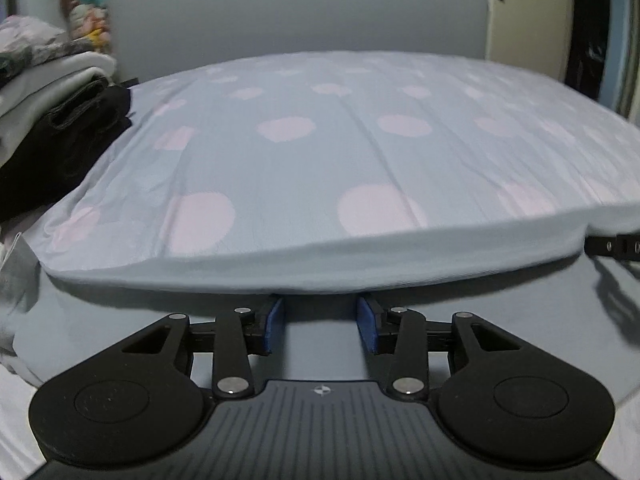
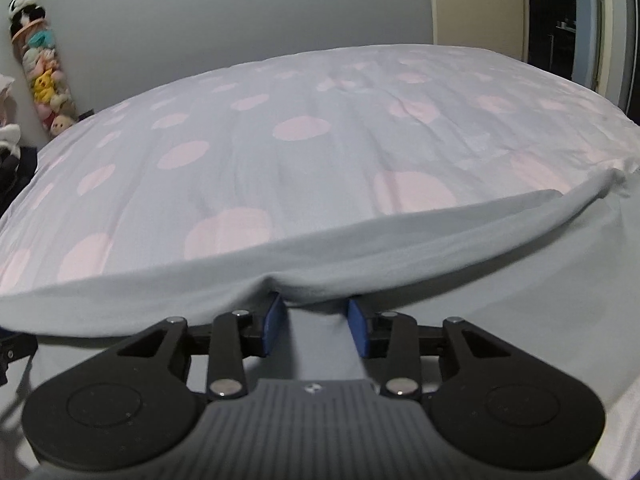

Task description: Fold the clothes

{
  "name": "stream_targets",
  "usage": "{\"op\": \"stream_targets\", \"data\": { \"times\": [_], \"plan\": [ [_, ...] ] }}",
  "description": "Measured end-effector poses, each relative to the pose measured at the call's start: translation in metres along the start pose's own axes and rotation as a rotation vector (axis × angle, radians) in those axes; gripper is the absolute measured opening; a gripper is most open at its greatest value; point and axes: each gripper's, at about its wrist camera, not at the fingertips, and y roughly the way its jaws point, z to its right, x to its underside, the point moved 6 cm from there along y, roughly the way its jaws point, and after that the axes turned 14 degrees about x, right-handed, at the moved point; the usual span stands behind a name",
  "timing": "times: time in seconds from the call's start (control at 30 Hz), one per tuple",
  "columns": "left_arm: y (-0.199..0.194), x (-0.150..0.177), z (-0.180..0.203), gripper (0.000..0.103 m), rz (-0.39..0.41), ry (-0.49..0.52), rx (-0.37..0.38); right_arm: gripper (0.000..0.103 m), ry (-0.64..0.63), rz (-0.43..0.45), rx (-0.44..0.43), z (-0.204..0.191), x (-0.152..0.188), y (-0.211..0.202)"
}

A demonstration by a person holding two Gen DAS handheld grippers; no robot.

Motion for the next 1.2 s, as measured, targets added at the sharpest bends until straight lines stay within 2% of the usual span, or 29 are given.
{"op": "stream_targets", "data": {
  "times": [0.1, 0.27, 0.4, 0.57, 0.77, 0.83, 0.9, 0.97, 1.07, 1.13, 1.2],
  "plan": [
    [0.002, -0.004, -0.011, 0.054, 0.028, -0.037, -0.047, 0.042, 0.05, 0.01, -0.014, -0.001, -0.009, 0.01],
    [-0.001, -0.011, -0.029, 0.054, 0.048, -0.086, -0.131, 0.047, 0.131, 0.034, -0.039, -0.003, -0.022, 0.025],
    [-0.006, -0.014, -0.037, 0.054, 0.054, -0.106, -0.119, 0.046, 0.188, 0.059, -0.093, 0.002, -0.03, 0.02],
    [-0.019, -0.013, -0.036, 0.054, 0.06, -0.068, -0.124, 0.045, 0.197, 0.0, -0.093, 0.001, -0.03, 0.008],
    [-0.044, 0.002, -0.048, 0.055, 0.0, -0.06, -0.208, 0.042, 0.059, -0.045, -0.147, -0.023, -0.005, -0.016],
    [-0.058, 0.009, -0.059, 0.055, -0.019, -0.058, -0.243, 0.041, -0.007, -0.053, -0.136, -0.03, 0.007, -0.022],
    [-0.074, 0.011, -0.075, 0.055, -0.039, -0.081, -0.287, 0.041, -0.069, -0.026, -0.126, -0.035, 0.014, -0.035],
    [-0.091, 0.01, -0.096, 0.054, -0.036, -0.159, -0.328, 0.041, -0.113, 0.0, -0.13, -0.039, 0.019, -0.049],
    [-0.118, 0.004, -0.126, 0.054, 0.022, -0.275, -0.359, 0.041, -0.156, 0.042, -0.119, -0.048, 0.032, -0.067],
    [-0.127, 0.0, -0.142, 0.055, 0.048, -0.265, -0.415, 0.041, -0.195, 0.089, -0.109, -0.055, 0.044, -0.08],
    [-0.126, 0.003, -0.157, 0.056, 0.041, -0.212, -0.473, 0.041, -0.234, 0.136, -0.099, -0.059, 0.054, -0.091]
  ]
}}
